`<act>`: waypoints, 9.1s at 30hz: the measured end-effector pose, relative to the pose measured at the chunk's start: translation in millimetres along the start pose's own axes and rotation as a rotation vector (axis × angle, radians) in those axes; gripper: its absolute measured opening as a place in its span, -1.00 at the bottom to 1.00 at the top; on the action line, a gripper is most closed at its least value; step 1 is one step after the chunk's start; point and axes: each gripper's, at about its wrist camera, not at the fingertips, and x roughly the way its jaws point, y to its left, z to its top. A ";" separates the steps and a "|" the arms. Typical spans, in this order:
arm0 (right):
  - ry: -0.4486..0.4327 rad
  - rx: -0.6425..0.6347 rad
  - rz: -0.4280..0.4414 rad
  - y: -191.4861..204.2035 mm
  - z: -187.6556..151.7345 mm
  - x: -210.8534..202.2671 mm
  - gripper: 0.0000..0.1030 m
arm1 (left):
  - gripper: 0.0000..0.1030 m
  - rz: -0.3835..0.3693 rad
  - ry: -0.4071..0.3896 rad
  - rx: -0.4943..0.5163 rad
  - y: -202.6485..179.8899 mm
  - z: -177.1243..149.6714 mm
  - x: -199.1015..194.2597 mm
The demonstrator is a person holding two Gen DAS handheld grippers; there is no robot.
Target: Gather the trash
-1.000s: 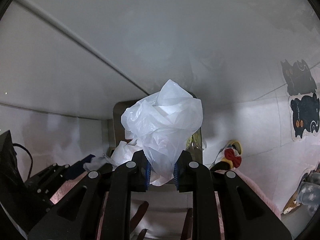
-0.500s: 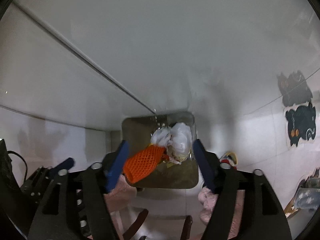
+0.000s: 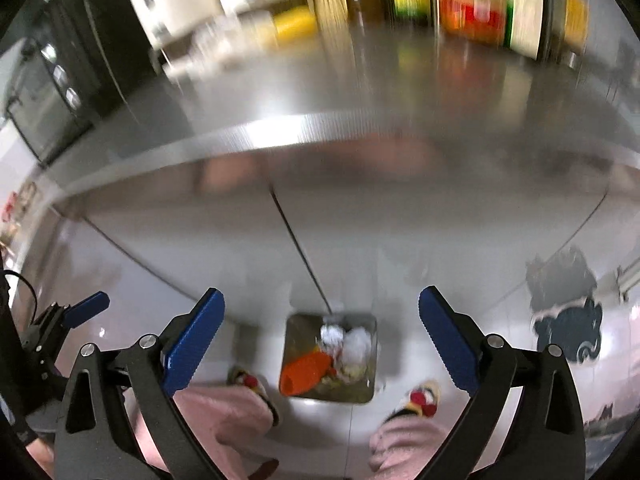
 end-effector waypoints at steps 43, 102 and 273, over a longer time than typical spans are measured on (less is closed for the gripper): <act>-0.091 0.229 -0.027 15.9 269.3 121.5 0.92 | -0.52 -0.027 -0.012 0.076 41.6 265.1 114.6; -0.145 -0.073 0.002 61.4 83.2 -97.9 -0.77 | -0.97 0.006 -0.126 0.051 13.4 119.6 -78.9; -0.543 -0.034 -0.220 73.5 -24.2 -229.6 0.94 | 0.84 0.231 -0.507 -0.019 -27.9 27.0 -240.3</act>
